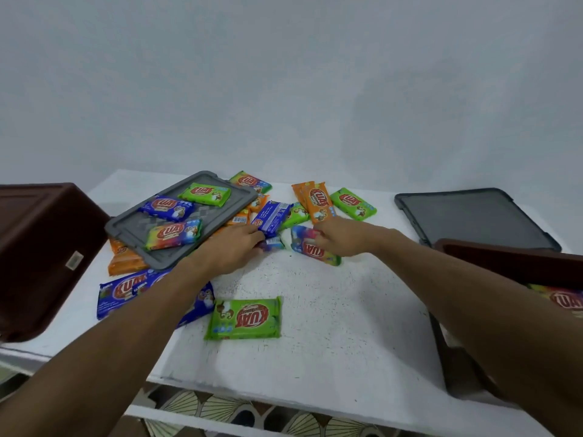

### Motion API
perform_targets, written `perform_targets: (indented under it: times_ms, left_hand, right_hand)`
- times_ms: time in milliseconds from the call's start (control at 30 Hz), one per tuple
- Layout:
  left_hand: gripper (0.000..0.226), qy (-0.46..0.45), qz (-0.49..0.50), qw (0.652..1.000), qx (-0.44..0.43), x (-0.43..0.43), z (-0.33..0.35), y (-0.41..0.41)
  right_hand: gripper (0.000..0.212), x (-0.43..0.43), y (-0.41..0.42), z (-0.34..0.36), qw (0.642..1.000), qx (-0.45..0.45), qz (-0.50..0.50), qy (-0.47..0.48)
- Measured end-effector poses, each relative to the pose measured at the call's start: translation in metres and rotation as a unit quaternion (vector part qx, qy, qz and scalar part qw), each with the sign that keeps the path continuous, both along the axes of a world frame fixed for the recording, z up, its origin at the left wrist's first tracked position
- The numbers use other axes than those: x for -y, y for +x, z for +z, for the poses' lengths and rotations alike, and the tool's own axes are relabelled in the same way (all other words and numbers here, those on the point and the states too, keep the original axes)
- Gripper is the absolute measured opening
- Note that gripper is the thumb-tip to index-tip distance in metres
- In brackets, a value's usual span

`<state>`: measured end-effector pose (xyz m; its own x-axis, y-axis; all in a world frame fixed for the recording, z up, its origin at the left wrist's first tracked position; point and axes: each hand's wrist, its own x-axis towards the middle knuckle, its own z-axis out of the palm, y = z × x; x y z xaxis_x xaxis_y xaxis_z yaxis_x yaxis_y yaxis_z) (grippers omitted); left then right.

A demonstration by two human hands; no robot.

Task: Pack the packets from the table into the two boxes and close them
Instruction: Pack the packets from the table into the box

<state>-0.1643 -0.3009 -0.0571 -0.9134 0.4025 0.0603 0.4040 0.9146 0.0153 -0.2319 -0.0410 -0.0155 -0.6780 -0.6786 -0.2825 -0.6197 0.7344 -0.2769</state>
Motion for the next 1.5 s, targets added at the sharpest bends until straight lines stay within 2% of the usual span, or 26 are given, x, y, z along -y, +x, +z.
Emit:
perform_targets:
  times_ms: [100, 200, 333, 433, 533, 567, 633, 700, 733, 800, 867, 967, 1067, 1133, 1200, 1267, 1333, 1400, 1500]
  left_hand:
    - [0.024, 0.056, 0.075, 0.996, 0.012, -0.009, 0.011, -0.001]
    - [0.028, 0.116, 0.138, 0.983, 0.037, -0.02, 0.016, -0.002]
    - [0.03, 0.252, 0.162, 0.95, 0.085, -0.044, 0.029, -0.004]
    - [0.038, 0.366, 0.165, 0.907, 0.128, -0.072, 0.05, 0.001]
    - [0.033, 0.418, 0.144, 0.881, 0.17, -0.109, 0.074, 0.008]
    - [0.027, 0.424, 0.136, 0.879, 0.174, -0.117, 0.08, 0.01]
    - [0.024, 0.436, 0.112, 0.877, 0.17, -0.144, 0.093, 0.013]
    - [0.026, 0.431, 0.087, 0.885, 0.151, -0.17, 0.106, 0.015]
    - [0.025, 0.421, 0.074, 0.893, 0.141, -0.187, 0.111, 0.016]
    - [0.022, 0.399, 0.06, 0.906, 0.124, -0.218, 0.119, 0.017]
    - [0.022, 0.373, 0.052, 0.92, 0.112, -0.248, 0.124, 0.018]
    - [0.052, 0.308, 0.018, 0.945, 0.11, -0.294, 0.126, 0.026]
    - [0.075, 0.243, -0.037, 0.962, 0.119, -0.33, 0.117, 0.03]
    - [0.075, 0.176, -0.067, 0.979, 0.078, -0.348, 0.107, 0.028]
    - [0.071, 0.095, -0.084, 0.991, 0.037, -0.365, 0.097, 0.027]
    - [0.068, -0.001, -0.094, 0.996, -0.002, -0.376, 0.085, 0.028]
    - [0.064, -0.059, -0.094, 0.993, -0.039, -0.379, 0.074, 0.031]
    - [0.062, -0.061, -0.092, 0.992, -0.061, -0.377, 0.068, 0.032]
    - [0.059, -0.025, -0.088, 0.995, -0.028, -0.376, 0.067, 0.033]
  right_hand:
    - [0.034, -0.018, -0.002, 0.017, 0.992, 0.089, -0.072, -0.048]
    - [0.028, -0.039, 0.002, 0.036, 0.967, 0.187, -0.134, -0.114]
    - [0.026, -0.076, 0.01, 0.059, 0.937, 0.226, -0.167, -0.205]
    - [0.019, -0.104, 0.023, 0.07, 0.872, 0.297, -0.208, -0.328]
    - [0.034, -0.142, 0.042, 0.086, 0.791, 0.352, -0.21, -0.454]
    - [0.038, -0.151, 0.047, 0.09, 0.772, 0.361, -0.206, -0.481]
    - [0.041, -0.18, 0.056, 0.098, 0.76, 0.353, -0.206, -0.506]
    - [0.029, -0.21, 0.061, 0.101, 0.779, 0.298, -0.226, -0.504]
    - [0.024, -0.229, 0.065, 0.102, 0.8, 0.251, -0.241, -0.489]
    - [0.023, -0.262, 0.072, 0.102, 0.841, 0.178, -0.258, -0.441]
    - [0.023, -0.29, 0.081, 0.101, 0.857, 0.158, -0.261, -0.414]
    - [0.023, -0.329, 0.092, 0.093, 0.872, 0.104, -0.293, -0.377]
    - [0.016, -0.36, 0.096, 0.082, 0.861, 0.036, -0.352, -0.365]
    - [0.015, -0.376, 0.096, 0.074, 0.897, -0.072, -0.358, -0.249]
    - [0.02, -0.386, 0.099, 0.063, 0.918, -0.199, -0.333, -0.078]
    - [0.025, -0.389, 0.105, 0.054, 0.914, -0.275, -0.299, -0.005]
    - [0.027, -0.388, 0.106, 0.044, 0.908, -0.349, -0.229, 0.037]
    - [0.023, -0.386, 0.106, 0.035, 0.912, -0.367, -0.172, 0.064]
    - [0.019, -0.387, 0.103, 0.026, 0.939, -0.315, -0.128, 0.055]
